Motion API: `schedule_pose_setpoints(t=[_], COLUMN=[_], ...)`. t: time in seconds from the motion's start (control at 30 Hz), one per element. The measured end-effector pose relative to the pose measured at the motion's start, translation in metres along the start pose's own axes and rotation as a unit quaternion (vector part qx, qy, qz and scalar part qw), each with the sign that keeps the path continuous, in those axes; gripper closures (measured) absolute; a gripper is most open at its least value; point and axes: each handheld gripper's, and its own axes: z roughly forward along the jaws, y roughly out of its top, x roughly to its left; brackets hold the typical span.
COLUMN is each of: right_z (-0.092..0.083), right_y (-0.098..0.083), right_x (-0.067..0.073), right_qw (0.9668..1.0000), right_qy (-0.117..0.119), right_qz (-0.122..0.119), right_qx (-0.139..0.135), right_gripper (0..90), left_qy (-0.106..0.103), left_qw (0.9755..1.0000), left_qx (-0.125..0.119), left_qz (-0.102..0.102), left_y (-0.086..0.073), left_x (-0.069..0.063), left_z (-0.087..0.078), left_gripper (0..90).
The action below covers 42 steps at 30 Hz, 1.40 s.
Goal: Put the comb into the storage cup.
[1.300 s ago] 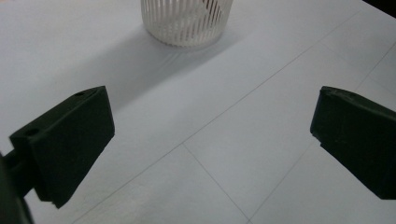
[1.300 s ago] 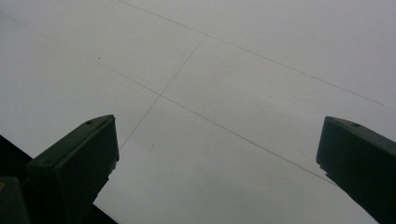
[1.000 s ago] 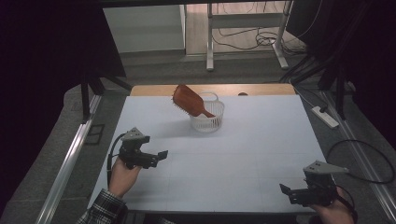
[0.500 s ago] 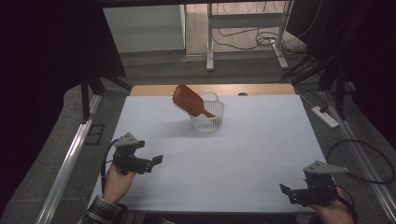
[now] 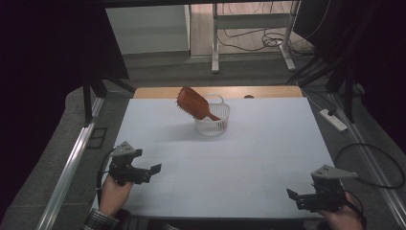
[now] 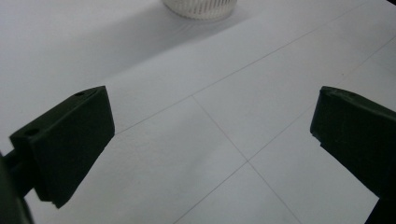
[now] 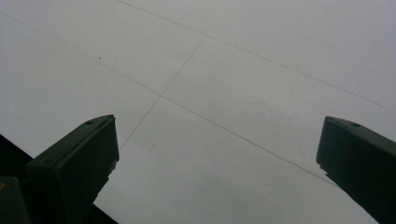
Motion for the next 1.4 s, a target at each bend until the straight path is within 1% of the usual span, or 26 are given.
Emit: schedule_pose_setpoints(t=[0.67, 0.77, 1.4], right_z=[0.0, 0.0, 0.0], right_y=[0.0, 0.0, 0.0], right_x=[0.0, 0.0, 0.0], right_qw=[1.0, 1.0, 1.0], right_qy=[-0.002, -0.003, -0.003], right_qz=[0.001, 0.001, 0.001], right_qx=[0.001, 0.001, 0.002], right_gripper=[0.0, 0.0, 0.0], left_qy=[0.014, 0.019, 0.03], left_qw=[0.9998, 0.9997, 0.9994], left_qx=[-0.002, 0.0, 0.009], left_qz=[-0.014, -0.014, -0.012], left_y=[-0.022, -0.025, -0.035], left_x=[-0.001, -0.002, -0.007], left_z=[-0.023, -0.026, -0.034], left_gripper=[0.0, 0.0, 0.0])
